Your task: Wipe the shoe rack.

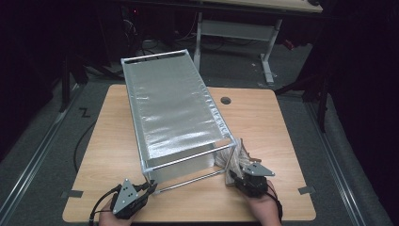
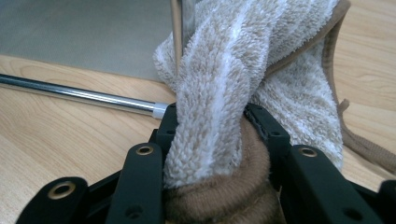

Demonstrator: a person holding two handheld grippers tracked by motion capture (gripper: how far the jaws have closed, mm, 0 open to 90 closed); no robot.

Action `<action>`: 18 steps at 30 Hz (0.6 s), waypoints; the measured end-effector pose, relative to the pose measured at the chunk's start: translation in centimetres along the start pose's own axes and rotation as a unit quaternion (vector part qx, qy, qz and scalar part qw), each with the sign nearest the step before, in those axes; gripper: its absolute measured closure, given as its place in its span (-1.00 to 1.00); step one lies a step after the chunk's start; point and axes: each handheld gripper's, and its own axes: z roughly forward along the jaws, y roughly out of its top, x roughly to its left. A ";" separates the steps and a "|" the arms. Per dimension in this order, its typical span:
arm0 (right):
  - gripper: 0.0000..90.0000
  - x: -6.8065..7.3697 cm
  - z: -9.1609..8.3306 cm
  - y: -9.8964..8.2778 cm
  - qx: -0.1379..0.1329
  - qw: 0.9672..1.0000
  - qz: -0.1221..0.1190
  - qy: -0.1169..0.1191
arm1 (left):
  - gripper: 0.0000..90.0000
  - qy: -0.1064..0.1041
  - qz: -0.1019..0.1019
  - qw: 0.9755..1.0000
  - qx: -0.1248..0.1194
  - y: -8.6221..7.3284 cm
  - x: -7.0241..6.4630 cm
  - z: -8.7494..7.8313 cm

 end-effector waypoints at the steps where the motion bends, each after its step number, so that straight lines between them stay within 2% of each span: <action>1: 0.38 -0.1 0.0 0.0 0.001 1.000 0.002 0.002 | 0.76 0.001 0.000 1.000 0.000 0.0 0.0 0.0; 4: 0.38 -0.1 -0.1 0.1 0.001 1.000 0.002 -0.002 | 0.76 0.002 0.000 1.000 -0.001 0.0 0.0 0.0; 11: 0.38 -1.3 -0.9 0.5 -0.026 0.999 0.014 -0.030 | 0.75 0.007 0.004 1.000 0.000 -0.1 -0.2 -0.1; 18: 0.38 -2.4 -0.8 1.8 -0.068 0.995 0.023 -0.071 | 0.75 0.016 0.008 1.000 0.002 -0.3 -0.5 -0.7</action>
